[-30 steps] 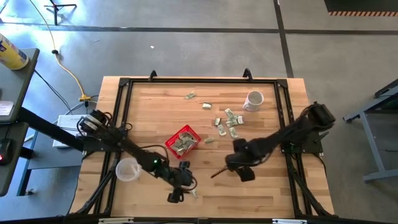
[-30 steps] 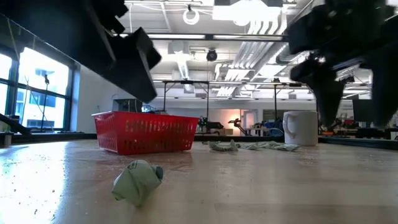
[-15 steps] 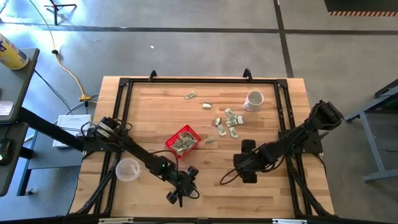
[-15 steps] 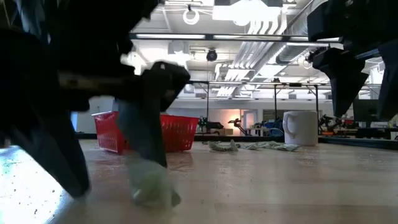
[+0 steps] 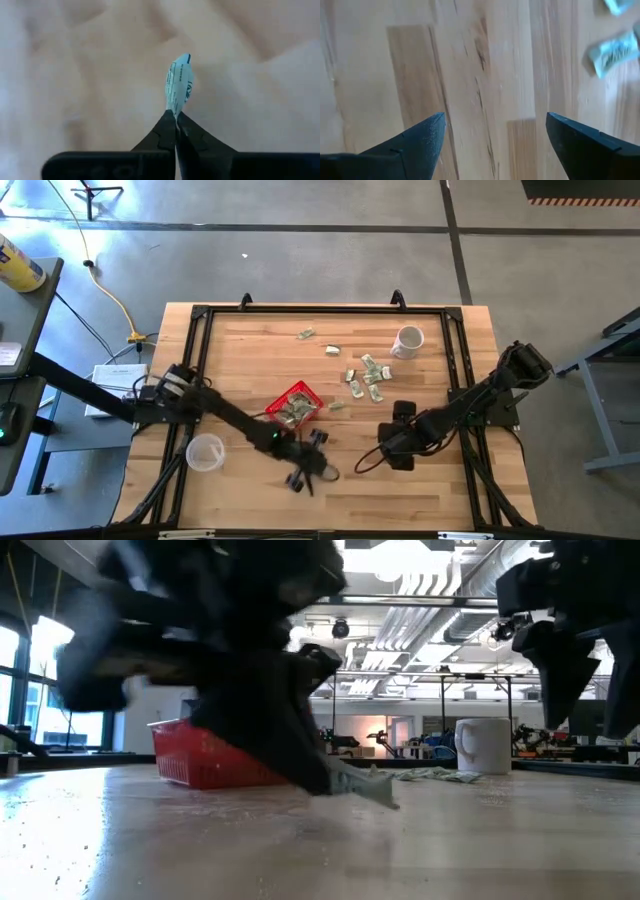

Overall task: Pick and place Stevia / Truvia into bins
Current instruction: Put the green stevia packet into the red basket

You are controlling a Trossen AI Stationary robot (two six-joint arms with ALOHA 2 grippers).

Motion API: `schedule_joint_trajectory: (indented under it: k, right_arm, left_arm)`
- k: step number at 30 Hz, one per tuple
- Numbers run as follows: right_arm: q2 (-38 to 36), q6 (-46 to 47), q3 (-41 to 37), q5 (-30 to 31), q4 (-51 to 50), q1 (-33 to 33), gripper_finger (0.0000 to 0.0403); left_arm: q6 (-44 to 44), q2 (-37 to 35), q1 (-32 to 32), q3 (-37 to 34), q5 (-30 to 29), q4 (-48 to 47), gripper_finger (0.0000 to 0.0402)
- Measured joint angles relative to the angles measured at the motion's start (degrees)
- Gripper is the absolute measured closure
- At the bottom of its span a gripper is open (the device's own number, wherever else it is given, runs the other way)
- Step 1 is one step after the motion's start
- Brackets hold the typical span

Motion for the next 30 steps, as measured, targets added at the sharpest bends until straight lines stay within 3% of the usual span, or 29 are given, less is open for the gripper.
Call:
schedule_joint_trajectory:
  k: [5,9,12,14,19,23,30]
  right_arm:
    - [0.00,3.09,0.00,-0.73,-3.13,0.45,0.0069]
    - [0.02,5.59,0.02,-0.01,-4.10,1.00,0.0072]
    - [0.02,6.11,0.02,2.26,-3.79,1.27,0.0072]
    - [0.02,5.45,0.02,4.37,-3.27,1.23,0.0073]
    - [0.02,0.29,0.04,7.22,-3.14,-3.89,0.0073]
    - [0.07,-8.67,0.04,5.06,1.19,-12.23,0.0073]
    - [2.40,-36.68,0.04,-5.45,25.61,-22.89,0.0070]
  left_arm:
    - [-0.90,-4.45,8.26,10.70,-0.99,-23.25,0.0381]
    - [-12.22,-10.46,14.93,17.46,-8.58,-42.16,0.0379]
    - [-21.01,-14.32,19.41,17.00,-9.31,-50.67,0.0376]
    - [-23.87,-16.35,21.29,14.86,-5.88,-51.90,0.0379]
    - [-30.17,-15.38,23.91,7.78,11.94,-53.12,0.0377]
    - [-35.46,-14.46,23.99,3.84,7.50,-55.72,0.0306]
    - [-38.24,-20.72,20.94,5.73,3.61,-53.82,0.0135]
